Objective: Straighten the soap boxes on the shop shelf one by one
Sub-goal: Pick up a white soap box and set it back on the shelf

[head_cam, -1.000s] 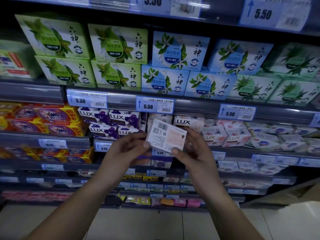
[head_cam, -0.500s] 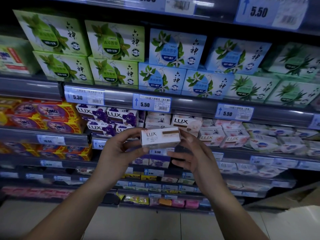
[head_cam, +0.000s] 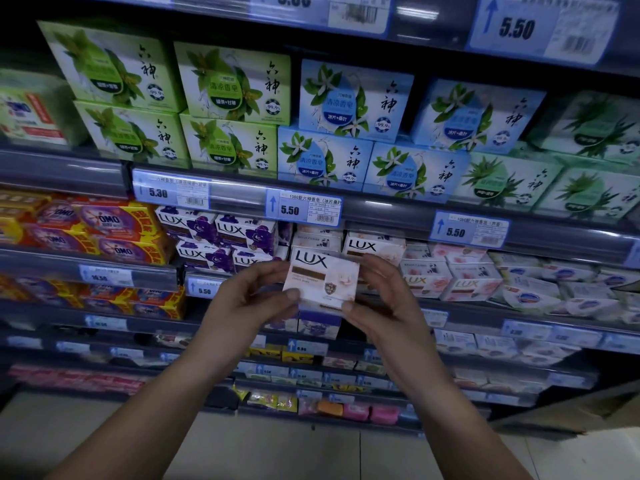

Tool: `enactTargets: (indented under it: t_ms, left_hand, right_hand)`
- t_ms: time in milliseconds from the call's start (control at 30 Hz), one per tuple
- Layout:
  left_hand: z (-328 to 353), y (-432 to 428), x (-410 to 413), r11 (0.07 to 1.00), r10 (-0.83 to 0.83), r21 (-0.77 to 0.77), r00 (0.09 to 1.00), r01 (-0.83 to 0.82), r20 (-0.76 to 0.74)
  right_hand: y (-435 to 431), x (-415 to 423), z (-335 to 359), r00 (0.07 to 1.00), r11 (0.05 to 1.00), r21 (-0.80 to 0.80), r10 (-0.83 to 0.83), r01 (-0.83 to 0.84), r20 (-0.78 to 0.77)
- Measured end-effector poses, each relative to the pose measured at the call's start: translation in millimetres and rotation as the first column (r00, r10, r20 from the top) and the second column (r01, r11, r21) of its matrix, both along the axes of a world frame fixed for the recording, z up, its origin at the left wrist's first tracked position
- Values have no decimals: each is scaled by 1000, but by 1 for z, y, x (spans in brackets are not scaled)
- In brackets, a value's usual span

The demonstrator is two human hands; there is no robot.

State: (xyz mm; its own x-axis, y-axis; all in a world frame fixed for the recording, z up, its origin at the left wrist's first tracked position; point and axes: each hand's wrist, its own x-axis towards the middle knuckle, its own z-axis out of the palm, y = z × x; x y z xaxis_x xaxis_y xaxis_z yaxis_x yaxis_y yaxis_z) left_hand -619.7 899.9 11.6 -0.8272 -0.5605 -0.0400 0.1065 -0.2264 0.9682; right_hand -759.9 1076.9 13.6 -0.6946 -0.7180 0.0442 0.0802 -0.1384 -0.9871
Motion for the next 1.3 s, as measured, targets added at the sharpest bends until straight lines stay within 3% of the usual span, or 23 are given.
enactTargets:
  t_ms: [267,400,467,667,933,1133,1200,1300]
  left_hand:
    - [-2,2,-13,954,203,-230,979,-190,33]
    - [-6,1,-28,788,394,-527,918,-318,35]
    - [-9,0,-37,710,480,-594,877,-378,16]
    - [-20,0,-47,675,523,-631,851,-382,44]
    - [-28,6,-48,701,524,-598,850,-388,63]
    - [-30,12,-49,724,510,-571,858,-388,64]
    - [-27,17,-48,712,532,-563,845,-420,42]
    - [-19,34,-50,700,475,-595,880,-395,-26]
  right_hand:
    - [-16,-1,-1,985,985,120,-107,124,-134]
    - [-27,3,2,976,974,185,-89,127,-197]
    - [-31,5,1,976,975,189,-78,117,-202]
    - [-33,9,-7,990,968,250,9,26,-139]
    - [-35,5,-7,982,963,270,42,10,-187]
    - [-28,0,-11,990,959,284,51,-12,-132]
    - [-21,-4,-12,982,961,262,-40,89,-184]
    - [-3,-21,-14,917,913,186,-316,364,-242]
